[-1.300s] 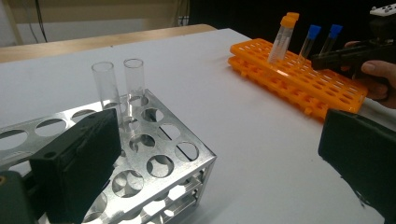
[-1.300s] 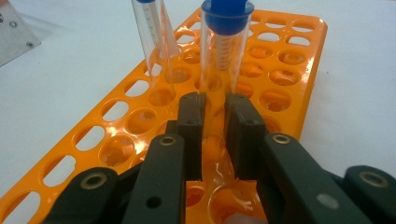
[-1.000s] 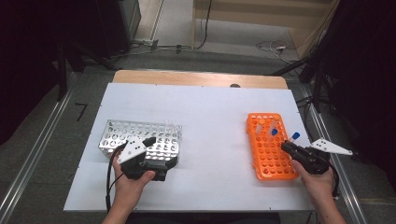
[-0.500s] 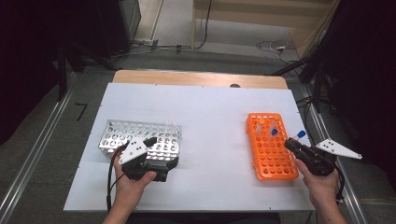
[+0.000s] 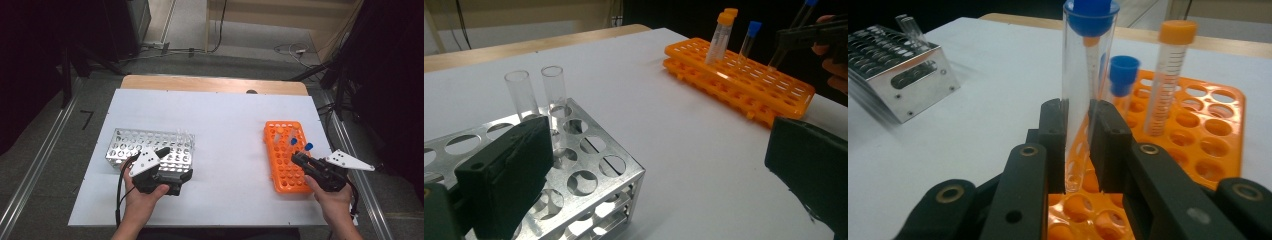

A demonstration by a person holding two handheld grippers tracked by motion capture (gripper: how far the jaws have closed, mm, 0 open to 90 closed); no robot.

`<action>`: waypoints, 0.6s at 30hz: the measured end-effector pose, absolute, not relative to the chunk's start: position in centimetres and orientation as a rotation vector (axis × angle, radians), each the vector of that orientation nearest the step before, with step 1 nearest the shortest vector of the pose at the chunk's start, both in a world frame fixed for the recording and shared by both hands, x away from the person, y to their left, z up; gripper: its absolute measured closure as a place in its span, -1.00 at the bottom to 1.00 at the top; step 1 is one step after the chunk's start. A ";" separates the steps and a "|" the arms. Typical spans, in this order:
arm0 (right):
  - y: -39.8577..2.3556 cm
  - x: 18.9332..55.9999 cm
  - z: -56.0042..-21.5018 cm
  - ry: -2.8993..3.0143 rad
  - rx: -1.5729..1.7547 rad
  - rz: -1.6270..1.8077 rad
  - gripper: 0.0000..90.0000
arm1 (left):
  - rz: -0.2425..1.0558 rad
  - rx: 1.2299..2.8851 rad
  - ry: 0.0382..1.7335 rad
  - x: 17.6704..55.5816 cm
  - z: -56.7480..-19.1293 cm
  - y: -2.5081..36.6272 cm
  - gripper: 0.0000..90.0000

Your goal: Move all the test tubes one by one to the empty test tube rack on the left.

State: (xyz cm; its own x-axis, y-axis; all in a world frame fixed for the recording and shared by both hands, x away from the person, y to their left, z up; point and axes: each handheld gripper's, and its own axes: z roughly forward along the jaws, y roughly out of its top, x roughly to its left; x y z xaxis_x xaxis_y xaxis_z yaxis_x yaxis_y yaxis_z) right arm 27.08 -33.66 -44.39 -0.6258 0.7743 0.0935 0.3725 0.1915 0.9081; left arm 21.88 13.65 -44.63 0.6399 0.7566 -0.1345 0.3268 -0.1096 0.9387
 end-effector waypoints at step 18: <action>-29.4 25.9 -44.6 2.208 0.959 1.437 0.67 | 0.456 1.714 0.875 21.8 -44.6 12.9 -1.00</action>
State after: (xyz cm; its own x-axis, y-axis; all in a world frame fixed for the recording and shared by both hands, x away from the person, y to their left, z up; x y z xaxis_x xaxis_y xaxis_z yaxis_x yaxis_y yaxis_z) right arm 25.89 -29.35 -44.60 -0.7161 0.6934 0.0799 0.3540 0.2621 0.8978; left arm 21.75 12.86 -44.59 0.6527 0.7468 -0.1276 0.3234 -0.1223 0.9383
